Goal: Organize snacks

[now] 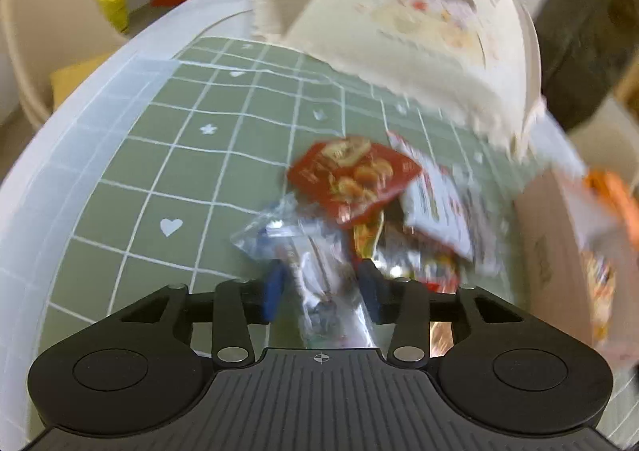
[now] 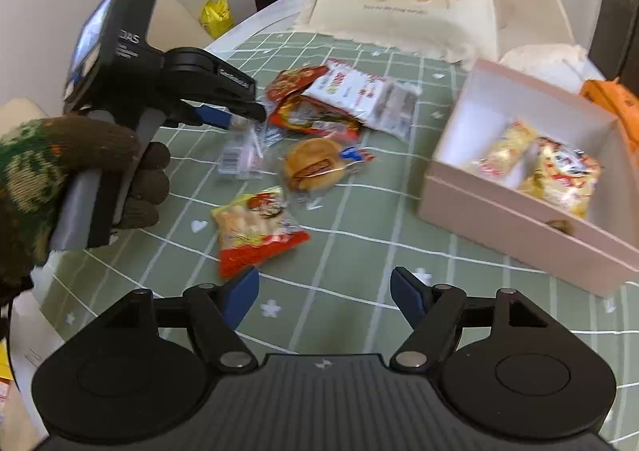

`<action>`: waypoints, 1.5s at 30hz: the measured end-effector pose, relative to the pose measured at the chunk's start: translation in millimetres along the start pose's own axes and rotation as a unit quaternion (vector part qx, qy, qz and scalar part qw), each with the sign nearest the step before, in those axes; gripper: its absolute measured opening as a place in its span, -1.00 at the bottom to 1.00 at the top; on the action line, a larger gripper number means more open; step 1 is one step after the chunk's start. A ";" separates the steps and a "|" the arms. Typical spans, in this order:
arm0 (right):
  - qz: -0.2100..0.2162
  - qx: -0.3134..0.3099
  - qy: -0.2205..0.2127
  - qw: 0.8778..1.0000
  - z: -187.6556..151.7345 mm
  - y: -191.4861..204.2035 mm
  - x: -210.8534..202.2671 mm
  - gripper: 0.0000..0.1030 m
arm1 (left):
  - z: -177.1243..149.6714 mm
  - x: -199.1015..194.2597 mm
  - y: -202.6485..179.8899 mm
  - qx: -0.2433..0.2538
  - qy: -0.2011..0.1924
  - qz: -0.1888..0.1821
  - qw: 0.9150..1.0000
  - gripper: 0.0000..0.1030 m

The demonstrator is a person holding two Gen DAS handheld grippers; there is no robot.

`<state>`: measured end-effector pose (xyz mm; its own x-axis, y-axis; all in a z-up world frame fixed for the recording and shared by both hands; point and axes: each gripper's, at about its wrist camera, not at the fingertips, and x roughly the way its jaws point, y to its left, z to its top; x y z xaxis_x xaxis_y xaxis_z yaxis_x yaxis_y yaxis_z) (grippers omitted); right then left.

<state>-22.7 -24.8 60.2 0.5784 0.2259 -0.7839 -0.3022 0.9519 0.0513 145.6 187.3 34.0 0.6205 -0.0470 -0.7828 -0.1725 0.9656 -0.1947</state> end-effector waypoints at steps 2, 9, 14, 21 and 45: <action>-0.006 -0.003 0.000 1.000 -2.3 -4.7 -1.6 0.46 | -9.6 -2.1 -6.3 0.047 0.005 -0.001 0.999 -0.13; -0.052 -0.055 -0.025 0.997 19.3 9.6 12.6 0.69 | -71.0 -51.0 7.3 0.092 0.015 -0.053 0.994 -0.56; -0.051 -0.107 -0.056 0.991 52.6 36.3 36.8 0.69 | -97.5 -78.0 20.5 0.070 0.024 -0.064 0.995 -0.58; -0.065 -0.090 -0.007 0.994 100.6 39.0 105.3 0.69 | -111.4 -91.3 43.4 0.021 0.045 -0.077 0.996 -0.58; 0.002 0.009 0.017 1.000 -13.9 -29.9 6.9 0.39 | -152.8 -117.4 -25.8 0.085 0.070 -0.086 0.990 -0.64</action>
<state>-20.2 -54.5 44.6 0.5512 0.2224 -0.8042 -0.2905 0.9547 0.0649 -39.6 128.8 40.6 0.5151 -0.2388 -0.8232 0.0654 0.9686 -0.2401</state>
